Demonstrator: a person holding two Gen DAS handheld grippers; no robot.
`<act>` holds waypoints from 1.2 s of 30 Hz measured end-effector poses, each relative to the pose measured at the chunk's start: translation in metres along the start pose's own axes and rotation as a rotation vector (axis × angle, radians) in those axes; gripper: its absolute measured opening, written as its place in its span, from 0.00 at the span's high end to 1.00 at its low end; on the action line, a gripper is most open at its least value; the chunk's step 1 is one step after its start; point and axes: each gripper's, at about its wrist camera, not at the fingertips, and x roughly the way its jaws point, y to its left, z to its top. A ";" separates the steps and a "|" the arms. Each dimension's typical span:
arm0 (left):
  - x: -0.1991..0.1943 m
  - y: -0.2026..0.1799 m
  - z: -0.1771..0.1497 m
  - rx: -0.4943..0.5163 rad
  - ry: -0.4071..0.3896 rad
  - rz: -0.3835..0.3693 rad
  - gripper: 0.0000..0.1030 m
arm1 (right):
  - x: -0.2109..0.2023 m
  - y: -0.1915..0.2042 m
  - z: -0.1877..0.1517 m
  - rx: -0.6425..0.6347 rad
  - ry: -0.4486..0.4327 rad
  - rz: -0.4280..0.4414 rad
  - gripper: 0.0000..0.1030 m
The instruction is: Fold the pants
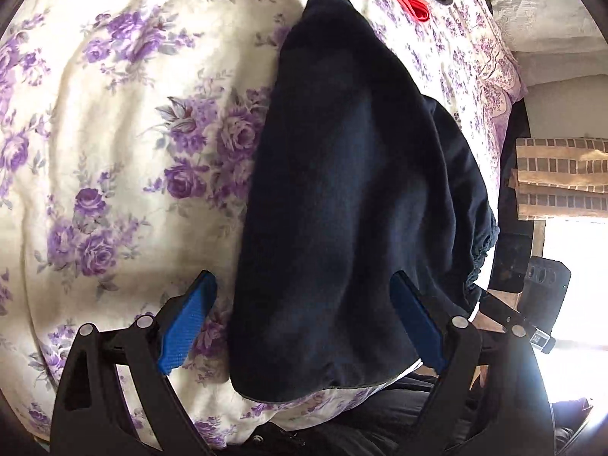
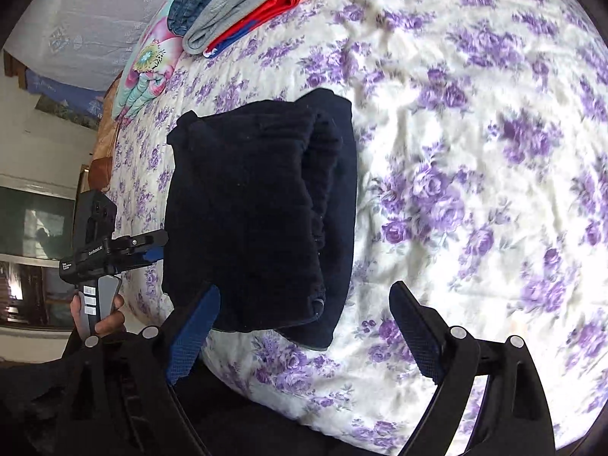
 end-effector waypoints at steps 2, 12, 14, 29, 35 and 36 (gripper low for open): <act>0.005 -0.007 0.002 0.019 0.011 0.019 0.12 | 0.017 -0.004 0.002 0.027 0.026 0.068 0.12; 0.026 -0.023 0.025 0.039 -0.001 0.025 0.09 | 0.051 0.013 0.018 0.007 0.108 0.057 0.17; 0.032 -0.027 0.029 0.054 0.002 0.032 0.05 | 0.052 0.014 0.022 0.018 0.115 0.054 0.19; -0.013 -0.107 0.012 0.300 -0.154 0.314 0.62 | 0.009 0.116 0.044 -0.306 -0.046 -0.063 0.65; -0.078 -0.147 0.030 0.357 -0.331 0.341 0.63 | -0.029 0.163 0.088 -0.394 -0.140 -0.017 0.65; -0.092 -0.152 0.040 0.355 -0.352 0.342 0.63 | -0.036 0.173 0.104 -0.404 -0.148 -0.001 0.66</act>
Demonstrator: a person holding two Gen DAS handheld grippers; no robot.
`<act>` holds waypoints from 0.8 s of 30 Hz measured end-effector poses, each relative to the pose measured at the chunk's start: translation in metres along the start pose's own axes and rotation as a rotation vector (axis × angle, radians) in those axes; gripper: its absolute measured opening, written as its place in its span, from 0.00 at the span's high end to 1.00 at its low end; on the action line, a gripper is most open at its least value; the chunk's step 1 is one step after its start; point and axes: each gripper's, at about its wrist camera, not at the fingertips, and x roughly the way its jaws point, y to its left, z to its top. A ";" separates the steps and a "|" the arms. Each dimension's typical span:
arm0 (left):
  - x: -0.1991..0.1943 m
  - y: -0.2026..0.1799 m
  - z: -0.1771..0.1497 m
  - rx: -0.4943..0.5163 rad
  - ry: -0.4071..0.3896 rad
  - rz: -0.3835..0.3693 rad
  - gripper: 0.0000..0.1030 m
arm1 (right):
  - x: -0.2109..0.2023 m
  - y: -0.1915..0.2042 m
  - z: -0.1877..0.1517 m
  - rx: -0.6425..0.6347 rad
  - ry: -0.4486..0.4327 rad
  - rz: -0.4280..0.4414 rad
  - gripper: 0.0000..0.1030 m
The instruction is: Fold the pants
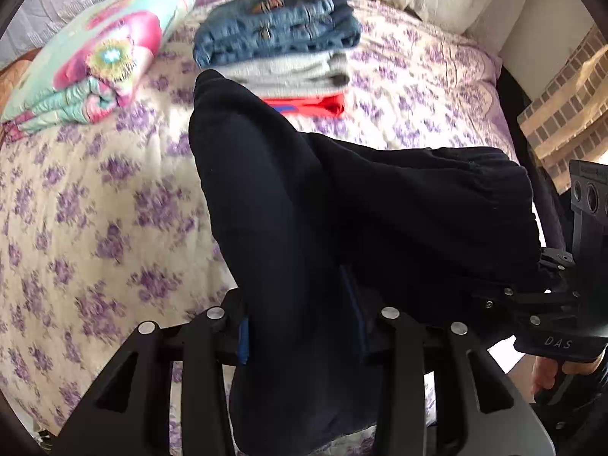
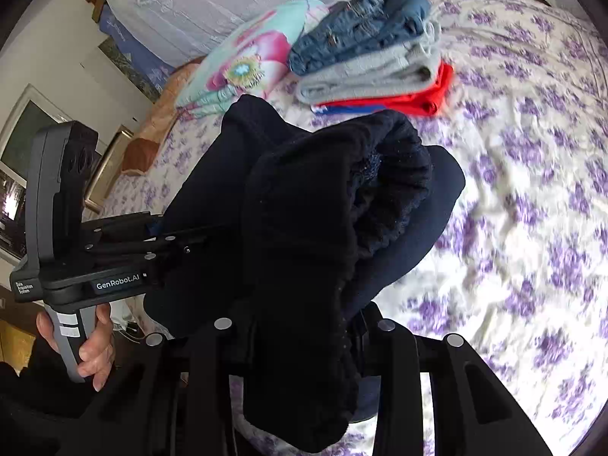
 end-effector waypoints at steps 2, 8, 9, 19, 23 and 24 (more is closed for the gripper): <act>-0.018 0.003 0.035 0.002 -0.036 0.016 0.63 | -0.013 0.000 0.043 -0.021 -0.025 0.032 0.66; -0.052 0.032 0.191 0.031 -0.158 0.059 0.64 | -0.032 -0.004 0.204 -0.091 -0.153 0.045 0.66; -0.051 0.039 0.217 0.023 -0.165 0.039 0.64 | -0.031 -0.008 0.229 -0.091 -0.174 0.036 0.66; 0.095 0.097 0.328 -0.080 0.006 0.050 0.45 | 0.046 -0.128 0.319 0.065 -0.127 -0.078 0.57; 0.151 0.114 0.321 -0.133 0.027 0.127 0.13 | 0.065 -0.173 0.300 0.169 -0.171 -0.019 0.34; 0.152 0.116 0.323 -0.146 0.020 0.111 0.13 | 0.065 -0.176 0.301 0.170 -0.171 -0.016 0.34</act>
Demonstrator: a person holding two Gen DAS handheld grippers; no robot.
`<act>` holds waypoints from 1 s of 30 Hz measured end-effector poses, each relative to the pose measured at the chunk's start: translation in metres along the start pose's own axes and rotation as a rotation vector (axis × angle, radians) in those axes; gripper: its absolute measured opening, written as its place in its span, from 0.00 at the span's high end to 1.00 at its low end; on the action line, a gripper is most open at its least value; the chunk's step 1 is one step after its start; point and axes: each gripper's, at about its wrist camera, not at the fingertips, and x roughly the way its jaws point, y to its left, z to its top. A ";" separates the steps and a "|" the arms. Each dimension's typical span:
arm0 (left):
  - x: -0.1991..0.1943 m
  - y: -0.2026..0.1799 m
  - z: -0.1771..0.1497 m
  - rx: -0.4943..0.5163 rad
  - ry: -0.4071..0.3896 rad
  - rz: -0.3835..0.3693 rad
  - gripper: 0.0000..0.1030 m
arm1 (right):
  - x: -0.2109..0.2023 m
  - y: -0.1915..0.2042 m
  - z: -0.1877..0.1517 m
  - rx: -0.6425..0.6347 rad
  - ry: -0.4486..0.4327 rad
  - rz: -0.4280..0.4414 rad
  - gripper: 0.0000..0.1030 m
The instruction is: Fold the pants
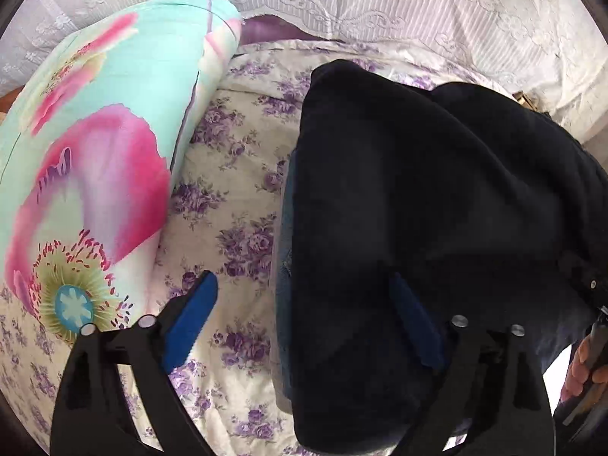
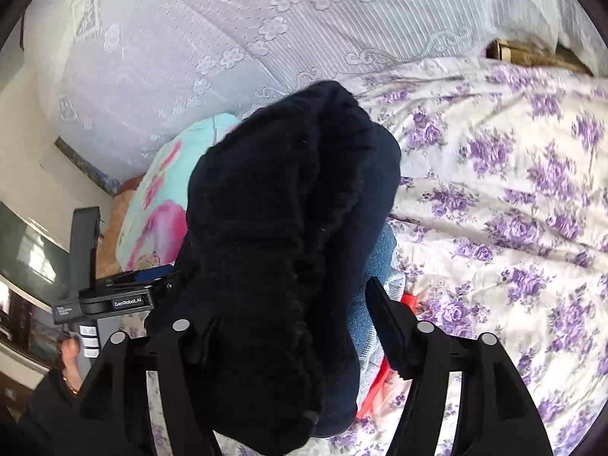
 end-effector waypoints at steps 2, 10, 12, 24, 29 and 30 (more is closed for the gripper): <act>-0.001 -0.002 0.001 0.009 -0.001 0.009 0.13 | -0.003 0.010 0.002 -0.057 -0.010 -0.039 0.34; -0.082 -0.033 -0.031 0.096 -0.162 0.128 0.14 | -0.104 0.090 -0.017 -0.246 -0.279 -0.161 0.31; -0.113 -0.046 -0.054 0.119 -0.200 0.154 0.07 | -0.141 0.112 -0.036 -0.290 -0.355 -0.195 0.12; -0.234 -0.105 -0.222 0.101 -0.395 0.264 0.05 | -0.188 0.157 -0.191 -0.263 -0.260 -0.469 0.04; -0.270 -0.111 -0.262 0.086 -0.419 0.219 0.05 | -0.197 0.176 -0.220 -0.283 -0.217 -0.500 0.04; -0.275 -0.112 -0.267 0.084 -0.425 0.222 0.05 | -0.200 0.178 -0.225 -0.285 -0.217 -0.503 0.04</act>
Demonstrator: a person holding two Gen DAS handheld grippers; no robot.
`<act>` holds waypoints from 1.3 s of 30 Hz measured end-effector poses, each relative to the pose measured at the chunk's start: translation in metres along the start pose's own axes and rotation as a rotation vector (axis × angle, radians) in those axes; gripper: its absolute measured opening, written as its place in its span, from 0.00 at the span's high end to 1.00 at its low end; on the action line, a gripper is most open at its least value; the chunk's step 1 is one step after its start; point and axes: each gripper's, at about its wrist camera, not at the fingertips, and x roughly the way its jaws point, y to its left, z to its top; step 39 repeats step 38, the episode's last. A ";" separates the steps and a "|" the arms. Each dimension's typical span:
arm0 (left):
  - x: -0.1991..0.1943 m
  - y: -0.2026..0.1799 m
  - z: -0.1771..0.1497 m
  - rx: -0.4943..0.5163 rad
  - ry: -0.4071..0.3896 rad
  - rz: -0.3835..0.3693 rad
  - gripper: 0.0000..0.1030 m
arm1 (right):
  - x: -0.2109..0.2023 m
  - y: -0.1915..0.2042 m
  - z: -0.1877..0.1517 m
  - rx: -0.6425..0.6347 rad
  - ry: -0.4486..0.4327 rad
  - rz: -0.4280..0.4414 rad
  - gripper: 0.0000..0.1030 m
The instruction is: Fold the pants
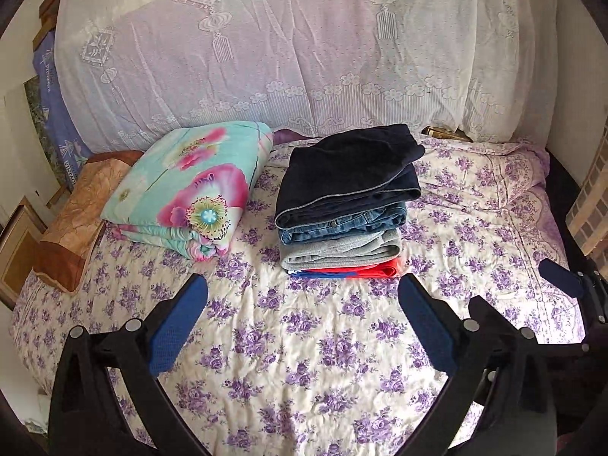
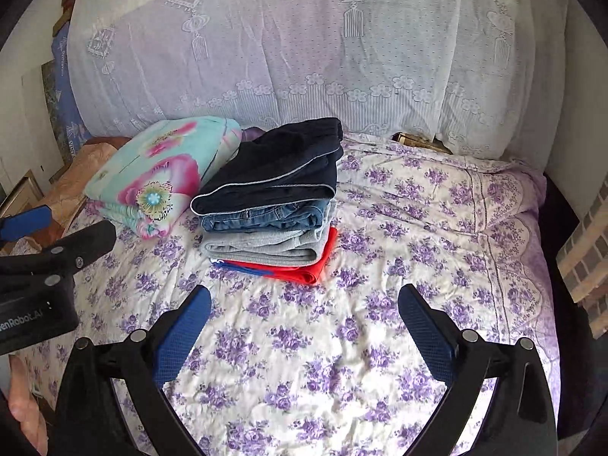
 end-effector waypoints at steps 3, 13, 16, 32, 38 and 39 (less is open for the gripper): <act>-0.018 0.003 -0.008 -0.011 -0.009 -0.004 0.05 | -0.015 0.002 -0.008 0.000 -0.008 -0.016 0.04; -0.052 0.005 -0.022 -0.029 -0.036 -0.017 0.05 | -0.055 -0.008 -0.024 0.049 -0.053 -0.020 0.04; -0.058 0.004 -0.024 -0.026 -0.045 -0.013 0.05 | -0.061 -0.007 -0.027 0.047 -0.060 -0.019 0.04; -0.068 -0.002 -0.028 -0.027 -0.056 -0.027 0.05 | -0.070 -0.005 -0.032 0.044 -0.064 -0.019 0.04; -0.067 -0.001 -0.028 -0.038 -0.046 -0.022 0.05 | -0.072 -0.006 -0.033 0.051 -0.063 -0.019 0.04; -0.067 -0.001 -0.028 -0.038 -0.046 -0.022 0.05 | -0.072 -0.006 -0.033 0.051 -0.063 -0.019 0.04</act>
